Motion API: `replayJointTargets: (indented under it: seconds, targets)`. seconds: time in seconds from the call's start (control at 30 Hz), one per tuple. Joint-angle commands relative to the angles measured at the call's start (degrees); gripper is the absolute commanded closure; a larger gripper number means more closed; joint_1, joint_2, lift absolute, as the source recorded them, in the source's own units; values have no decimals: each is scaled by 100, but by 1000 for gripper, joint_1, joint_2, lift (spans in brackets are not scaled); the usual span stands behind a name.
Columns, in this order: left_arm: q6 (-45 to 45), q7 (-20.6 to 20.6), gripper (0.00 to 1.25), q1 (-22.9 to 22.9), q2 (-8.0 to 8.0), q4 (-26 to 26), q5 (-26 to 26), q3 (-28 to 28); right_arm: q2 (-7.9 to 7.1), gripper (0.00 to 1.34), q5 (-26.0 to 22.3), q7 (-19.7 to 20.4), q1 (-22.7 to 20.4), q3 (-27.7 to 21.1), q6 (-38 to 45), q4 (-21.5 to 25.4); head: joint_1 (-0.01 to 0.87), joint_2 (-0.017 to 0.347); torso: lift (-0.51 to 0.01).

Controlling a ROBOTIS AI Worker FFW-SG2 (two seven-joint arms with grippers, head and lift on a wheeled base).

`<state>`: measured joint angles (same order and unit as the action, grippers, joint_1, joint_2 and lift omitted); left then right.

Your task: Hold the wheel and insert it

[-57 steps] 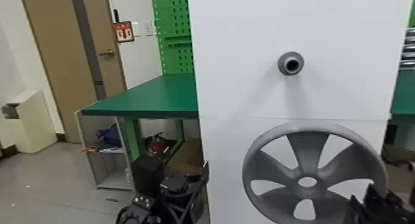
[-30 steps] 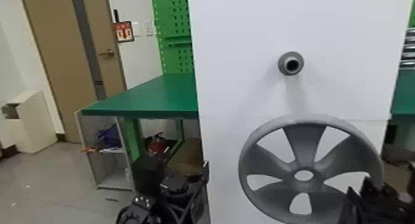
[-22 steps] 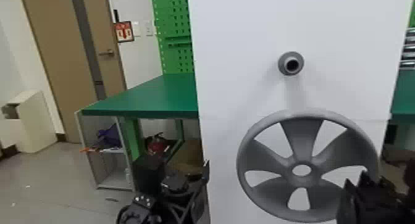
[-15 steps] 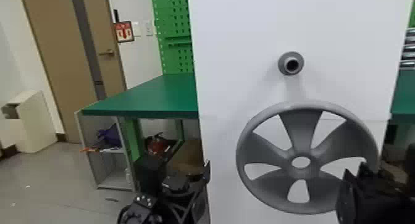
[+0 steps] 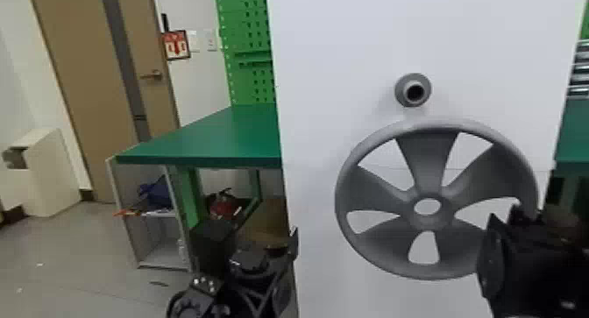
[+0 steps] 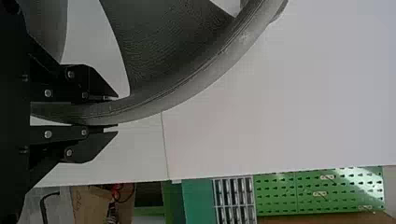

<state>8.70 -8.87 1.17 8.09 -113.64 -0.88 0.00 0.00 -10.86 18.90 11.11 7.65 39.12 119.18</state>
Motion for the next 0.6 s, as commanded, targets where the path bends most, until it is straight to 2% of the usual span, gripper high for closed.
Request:
replayJointTargets:
  seconds: [0.0, 0.57]
  targets:
    - [0, -1, 101, -3, 0, 0, -9, 0, 5, 1193, -13, 0, 138, 0, 69, 0, 344, 322, -443]
    - [9, -1, 101, -38, 9, 26, -18, -53, 5, 1193, -92, 0, 639, -53, 527, 79, 344, 322, -443]
